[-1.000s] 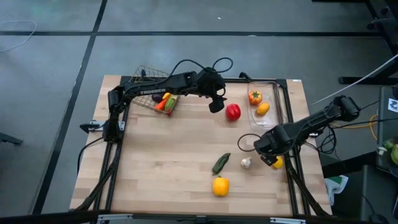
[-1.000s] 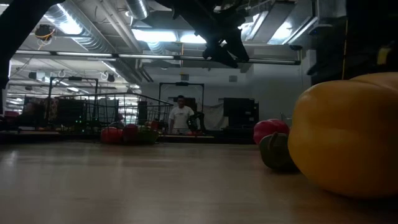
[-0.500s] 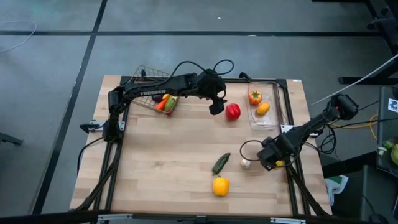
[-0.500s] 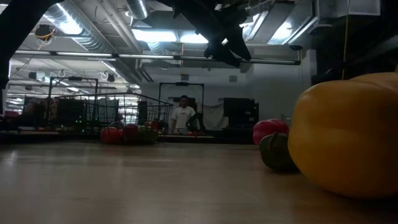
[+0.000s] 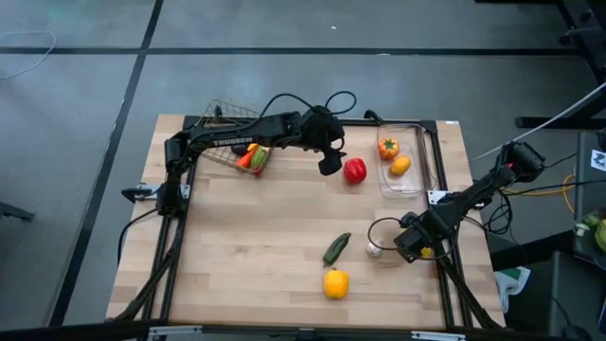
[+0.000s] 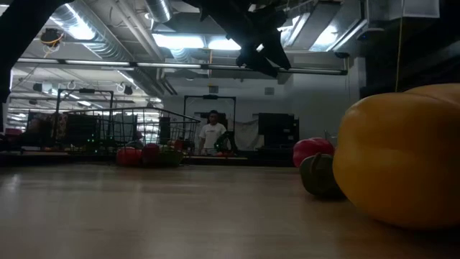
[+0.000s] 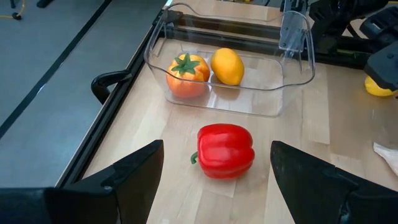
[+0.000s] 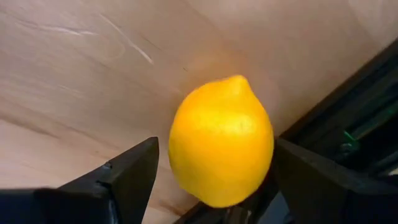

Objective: Sort produce into baskets
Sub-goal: Put the yellow lemon into the transparent bin

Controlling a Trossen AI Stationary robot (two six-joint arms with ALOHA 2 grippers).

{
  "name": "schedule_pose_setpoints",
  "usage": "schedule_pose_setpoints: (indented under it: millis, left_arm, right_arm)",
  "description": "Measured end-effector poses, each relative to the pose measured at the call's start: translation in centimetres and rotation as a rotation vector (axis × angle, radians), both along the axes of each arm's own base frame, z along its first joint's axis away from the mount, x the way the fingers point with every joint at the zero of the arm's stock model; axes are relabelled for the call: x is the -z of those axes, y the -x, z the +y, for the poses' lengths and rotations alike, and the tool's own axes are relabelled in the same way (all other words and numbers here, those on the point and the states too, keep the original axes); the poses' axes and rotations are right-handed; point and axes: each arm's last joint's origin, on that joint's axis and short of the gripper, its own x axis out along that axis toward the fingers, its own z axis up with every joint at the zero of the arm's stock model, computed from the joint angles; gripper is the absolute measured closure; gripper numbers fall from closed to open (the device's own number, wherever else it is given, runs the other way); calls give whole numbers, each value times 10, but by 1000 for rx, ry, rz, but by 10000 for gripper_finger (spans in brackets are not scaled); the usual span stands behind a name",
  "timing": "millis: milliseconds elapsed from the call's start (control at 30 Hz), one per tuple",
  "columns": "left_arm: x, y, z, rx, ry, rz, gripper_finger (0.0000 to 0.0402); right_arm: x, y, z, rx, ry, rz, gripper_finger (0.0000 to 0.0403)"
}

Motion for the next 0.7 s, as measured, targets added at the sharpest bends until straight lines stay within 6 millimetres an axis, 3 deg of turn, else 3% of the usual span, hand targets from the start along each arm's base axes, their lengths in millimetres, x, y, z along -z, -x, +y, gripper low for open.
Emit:
schedule_pose_setpoints:
  millis: [167,467,700]
  left_arm:
    - [0,0,0,0,0,0,109]
    - [0,0,0,-1,1,-3,109]
    - [0,0,0,-1,2,-3,109]
  right_arm:
    - [2,-2,1,1,-5,-29,118]
    - [1,-3,1,-7,-17,-34,211]
    - [-12,-12,6,-17,-12,-106,200]
